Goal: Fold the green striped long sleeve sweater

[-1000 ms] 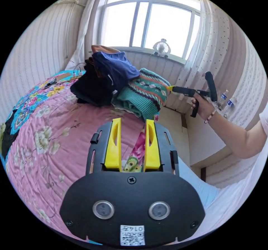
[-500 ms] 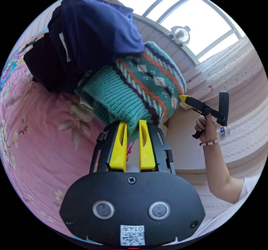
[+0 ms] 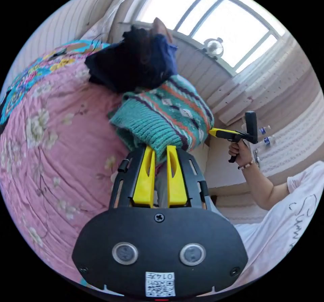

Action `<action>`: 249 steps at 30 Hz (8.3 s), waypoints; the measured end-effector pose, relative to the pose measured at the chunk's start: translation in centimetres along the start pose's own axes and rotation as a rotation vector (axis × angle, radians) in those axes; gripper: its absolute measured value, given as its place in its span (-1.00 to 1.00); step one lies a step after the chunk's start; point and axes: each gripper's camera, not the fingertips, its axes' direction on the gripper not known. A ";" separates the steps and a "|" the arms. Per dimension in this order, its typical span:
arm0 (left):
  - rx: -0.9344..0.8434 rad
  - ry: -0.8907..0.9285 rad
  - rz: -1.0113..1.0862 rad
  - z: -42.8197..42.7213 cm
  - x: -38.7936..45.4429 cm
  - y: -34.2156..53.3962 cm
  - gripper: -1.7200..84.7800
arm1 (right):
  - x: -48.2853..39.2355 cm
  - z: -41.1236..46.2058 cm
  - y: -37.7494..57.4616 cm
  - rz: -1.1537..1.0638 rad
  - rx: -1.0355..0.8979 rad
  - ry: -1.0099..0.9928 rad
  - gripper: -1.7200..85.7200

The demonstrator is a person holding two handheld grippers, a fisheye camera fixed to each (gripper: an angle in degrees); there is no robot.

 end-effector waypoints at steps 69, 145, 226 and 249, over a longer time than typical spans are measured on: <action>0.873 -0.595 0.121 -81.0 5.4 12.2 -0.85 | -43.7 27.9 -22.8 -0.688 0.409 -0.520 -0.79; 0.497 -0.115 -0.593 -96.4 -16.1 44.9 -0.84 | -14.7 63.3 -12.7 -0.382 -0.415 -0.649 -0.87; -0.114 -0.481 -0.799 -76.2 -20.5 49.2 -0.93 | -1.0 64.0 -3.5 -0.115 -0.771 0.004 -0.68; -0.052 -0.502 -0.847 -66.6 -18.4 46.9 -0.95 | -2.0 57.6 -3.9 -0.275 -0.845 0.052 -0.92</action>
